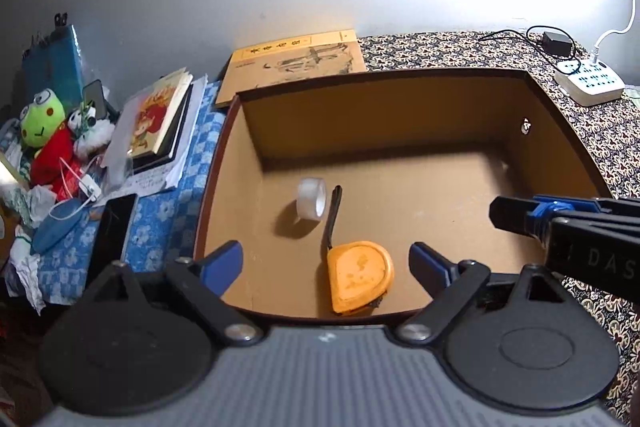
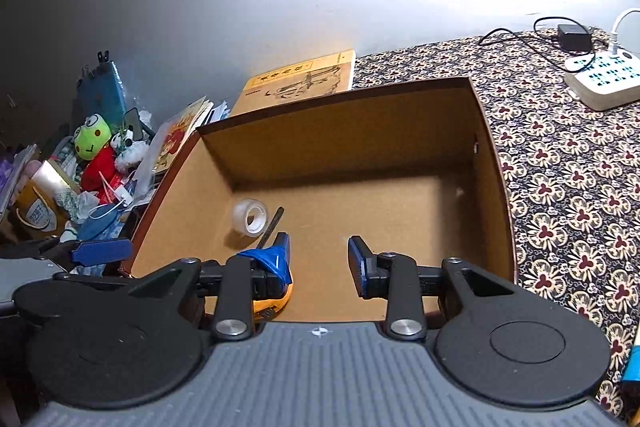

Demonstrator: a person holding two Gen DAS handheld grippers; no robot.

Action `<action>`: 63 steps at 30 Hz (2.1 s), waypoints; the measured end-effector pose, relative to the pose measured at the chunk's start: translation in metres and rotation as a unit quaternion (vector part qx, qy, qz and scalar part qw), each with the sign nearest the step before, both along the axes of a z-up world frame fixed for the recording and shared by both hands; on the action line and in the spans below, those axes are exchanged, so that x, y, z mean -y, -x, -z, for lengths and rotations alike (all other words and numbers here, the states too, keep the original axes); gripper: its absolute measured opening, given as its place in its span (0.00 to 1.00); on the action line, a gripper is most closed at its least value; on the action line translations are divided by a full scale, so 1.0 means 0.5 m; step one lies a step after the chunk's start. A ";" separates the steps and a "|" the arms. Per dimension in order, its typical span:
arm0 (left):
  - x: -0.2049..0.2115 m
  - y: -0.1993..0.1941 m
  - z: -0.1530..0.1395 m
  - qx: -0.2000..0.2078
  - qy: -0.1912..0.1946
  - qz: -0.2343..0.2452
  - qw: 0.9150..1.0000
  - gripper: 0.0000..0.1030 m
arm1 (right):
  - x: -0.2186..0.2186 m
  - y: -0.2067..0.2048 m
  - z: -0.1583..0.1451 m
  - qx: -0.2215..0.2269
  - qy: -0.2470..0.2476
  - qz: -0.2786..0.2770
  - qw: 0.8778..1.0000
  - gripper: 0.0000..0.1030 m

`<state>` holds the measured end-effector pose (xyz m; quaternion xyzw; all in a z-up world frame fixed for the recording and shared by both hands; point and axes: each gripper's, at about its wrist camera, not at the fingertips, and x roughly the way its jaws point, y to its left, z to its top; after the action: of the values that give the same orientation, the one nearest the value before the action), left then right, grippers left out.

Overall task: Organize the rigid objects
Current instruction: 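Withdraw the right gripper from the box toward the pine cone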

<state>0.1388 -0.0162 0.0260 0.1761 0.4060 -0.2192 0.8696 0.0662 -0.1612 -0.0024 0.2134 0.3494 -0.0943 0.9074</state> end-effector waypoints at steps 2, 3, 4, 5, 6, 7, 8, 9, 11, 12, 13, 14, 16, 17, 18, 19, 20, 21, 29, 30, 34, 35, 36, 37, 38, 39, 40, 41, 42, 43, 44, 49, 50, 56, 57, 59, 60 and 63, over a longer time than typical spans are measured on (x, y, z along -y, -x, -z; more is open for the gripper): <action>-0.004 -0.004 -0.002 -0.001 0.006 0.003 1.000 0.88 | -0.005 0.005 -0.003 0.004 0.009 0.009 1.000 0.15; -0.006 -0.006 -0.003 -0.002 0.008 0.003 1.000 0.88 | -0.007 0.008 -0.006 0.007 0.011 0.012 1.000 0.15; -0.009 -0.008 -0.004 -0.004 0.011 0.003 1.000 0.88 | -0.009 0.011 -0.009 0.009 0.012 0.015 1.000 0.15; -0.012 -0.011 -0.005 -0.004 0.013 0.004 1.000 0.88 | -0.011 0.013 -0.012 0.013 0.013 0.018 1.000 0.15; -0.014 -0.012 -0.007 -0.003 0.016 0.004 1.000 0.88 | -0.013 0.014 -0.015 0.016 0.015 0.020 1.000 0.15; -0.017 -0.013 -0.009 -0.002 0.018 0.003 1.000 0.88 | -0.015 0.015 -0.018 0.018 0.017 0.022 0.999 0.15; -0.019 -0.013 -0.011 0.000 0.018 0.001 1.000 0.88 | -0.018 0.015 -0.021 0.019 0.020 0.022 0.999 0.15; -0.021 -0.013 -0.013 0.003 0.019 -0.001 1.000 0.88 | -0.020 0.015 -0.022 0.020 0.021 0.022 0.999 0.15; -0.024 -0.011 -0.018 0.006 0.019 0.000 1.000 0.89 | -0.026 0.015 -0.025 0.019 0.022 0.022 0.999 0.15; -0.024 -0.009 -0.020 0.008 0.017 0.002 1.000 0.89 | -0.027 0.014 -0.027 0.020 0.021 0.021 0.999 0.15; -0.024 -0.008 -0.021 0.009 0.015 0.002 1.000 0.89 | -0.030 0.013 -0.027 0.020 0.020 0.019 0.999 0.15; -0.026 -0.009 -0.021 0.010 0.012 -0.001 1.000 0.89 | -0.033 0.011 -0.028 0.020 0.019 0.015 1.000 0.15; -0.030 -0.011 -0.021 0.007 0.010 -0.007 1.000 0.90 | -0.039 0.005 -0.028 0.015 0.021 0.009 1.000 0.15; -0.033 -0.012 -0.021 0.004 0.010 -0.012 1.000 0.90 | -0.042 0.002 -0.027 0.014 0.023 0.005 1.000 0.15; -0.035 -0.012 -0.021 0.003 0.008 -0.018 1.000 0.90 | -0.043 0.001 -0.027 0.014 0.022 0.002 1.000 0.15; -0.038 -0.012 -0.021 0.004 0.006 -0.023 1.000 0.90 | -0.045 0.000 -0.027 0.014 0.022 -0.003 1.000 0.15; -0.041 -0.011 -0.022 0.005 0.004 -0.028 1.000 0.90 | -0.047 -0.002 -0.027 0.013 0.022 -0.007 1.000 0.15; -0.043 -0.009 -0.023 0.005 0.002 -0.031 0.999 0.89 | -0.049 -0.003 -0.027 0.013 0.023 -0.011 1.000 0.15; -0.054 0.019 -0.038 -0.003 0.001 -0.055 0.999 0.89 | -0.043 0.009 -0.034 0.017 0.002 -0.037 0.999 0.15; -0.054 0.023 -0.039 -0.006 0.004 -0.056 0.998 0.89 | -0.042 0.014 -0.036 0.018 0.002 -0.040 0.999 0.15; -0.050 0.043 -0.047 -0.005 0.008 -0.065 0.998 0.86 | -0.036 0.033 -0.041 0.022 -0.008 -0.049 0.999 0.14; -0.048 0.049 -0.049 -0.003 0.007 -0.067 0.998 0.86 | -0.035 0.037 -0.041 0.021 -0.010 -0.052 0.998 0.14; -0.047 0.055 -0.051 0.000 0.007 -0.070 0.998 0.86 | -0.035 0.042 -0.042 0.022 -0.011 -0.056 0.998 0.14; -0.045 0.060 -0.053 0.001 0.006 -0.072 0.997 0.86 | -0.036 0.046 -0.043 0.022 -0.011 -0.060 0.998 0.14; -0.044 0.065 -0.055 0.001 0.006 -0.073 0.997 0.86 | -0.035 0.051 -0.044 0.023 -0.010 -0.062 0.998 0.14; -0.044 0.069 -0.057 0.001 0.006 -0.075 0.997 0.86 | -0.035 0.054 -0.045 0.024 -0.011 -0.065 0.998 0.14; -0.043 0.074 -0.058 0.002 0.006 -0.077 0.997 0.86 | -0.034 0.059 -0.046 0.025 -0.013 -0.068 0.997 0.14; -0.042 0.079 -0.059 0.002 0.005 -0.080 0.997 0.86 | -0.032 0.062 -0.046 0.025 -0.015 -0.072 0.997 0.14; -0.041 0.083 -0.059 0.003 0.004 -0.083 0.997 0.86 | -0.031 0.067 -0.045 0.024 -0.016 -0.074 0.997 0.14; -0.041 0.087 -0.060 0.003 0.002 -0.085 0.996 0.86 | -0.030 0.072 -0.044 0.024 -0.019 -0.076 0.997 0.14; -0.042 0.091 -0.060 0.003 0.001 -0.088 0.996 0.86 | -0.029 0.076 -0.043 0.024 -0.022 -0.079 0.996 0.14; -0.054 0.110 -0.062 0.003 0.000 -0.101 0.995 0.85 | -0.028 0.096 -0.033 0.019 -0.037 -0.092 0.995 0.14; -0.058 0.113 -0.062 0.003 0.001 -0.104 0.995 0.85 | -0.028 0.100 -0.031 0.018 -0.039 -0.095 0.995 0.14; -0.084 0.132 -0.050 -0.006 -0.003 -0.124 0.992 0.85 | -0.025 0.120 -0.013 0.007 -0.056 -0.107 0.993 0.14; -0.087 0.135 -0.046 -0.009 -0.004 -0.126 0.992 0.85 | -0.024 0.122 -0.009 0.004 -0.062 -0.107 0.992 0.14; -0.092 0.141 -0.035 -0.016 -0.007 -0.129 0.992 0.85 | -0.022 0.128 0.001 -0.003 -0.076 -0.107 0.991 0.14; -0.094 0.145 -0.029 -0.021 -0.009 -0.130 0.991 0.85 | -0.021 0.130 0.006 -0.007 -0.084 -0.108 0.991 0.14; -0.097 0.154 -0.010 -0.035 -0.015 -0.134 0.990 0.84 | -0.022 0.135 0.023 -0.021 -0.106 -0.110 0.988 0.14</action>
<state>0.0619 0.0323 0.0310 0.1252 0.4593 -0.1003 0.8737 -0.0013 -0.1503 -0.0138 0.2670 0.3974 0.0391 0.8771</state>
